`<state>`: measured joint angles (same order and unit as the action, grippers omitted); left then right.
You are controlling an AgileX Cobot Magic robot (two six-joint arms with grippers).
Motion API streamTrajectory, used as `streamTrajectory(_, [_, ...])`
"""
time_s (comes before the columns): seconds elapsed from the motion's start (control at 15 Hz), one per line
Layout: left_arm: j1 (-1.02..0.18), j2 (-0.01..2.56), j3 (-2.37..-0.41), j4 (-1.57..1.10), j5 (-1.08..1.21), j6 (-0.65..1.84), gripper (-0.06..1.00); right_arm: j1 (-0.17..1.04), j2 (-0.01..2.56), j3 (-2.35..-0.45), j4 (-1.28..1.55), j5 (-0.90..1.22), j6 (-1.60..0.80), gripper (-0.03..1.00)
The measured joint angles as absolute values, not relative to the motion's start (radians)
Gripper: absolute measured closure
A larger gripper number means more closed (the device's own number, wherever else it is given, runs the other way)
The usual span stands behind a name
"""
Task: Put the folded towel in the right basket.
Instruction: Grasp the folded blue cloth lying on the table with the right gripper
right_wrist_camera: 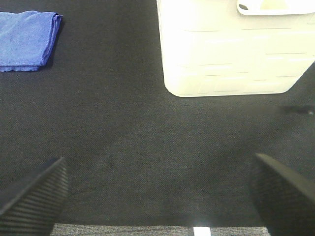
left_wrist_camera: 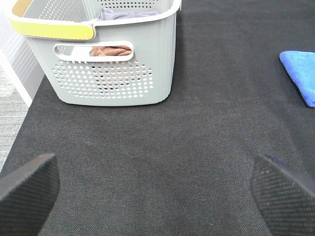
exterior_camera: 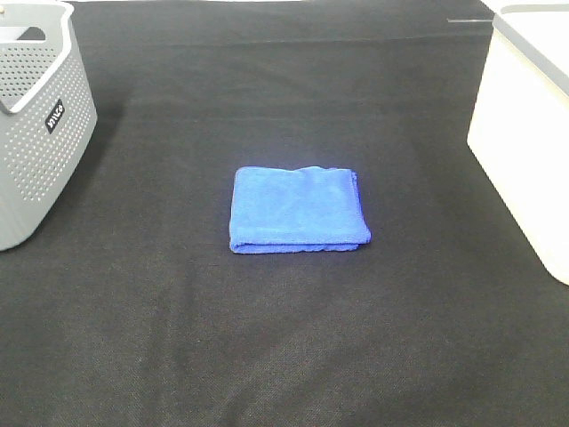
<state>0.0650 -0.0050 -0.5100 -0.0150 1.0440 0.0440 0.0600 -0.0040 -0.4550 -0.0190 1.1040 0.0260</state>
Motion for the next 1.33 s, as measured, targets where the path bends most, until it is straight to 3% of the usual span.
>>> streamTrajectory(1.33, [0.065,-0.005,-0.51,-0.015,1.044,0.044,-0.05,0.06,-0.004,-0.455,-0.019,1.104,0.026,0.01])
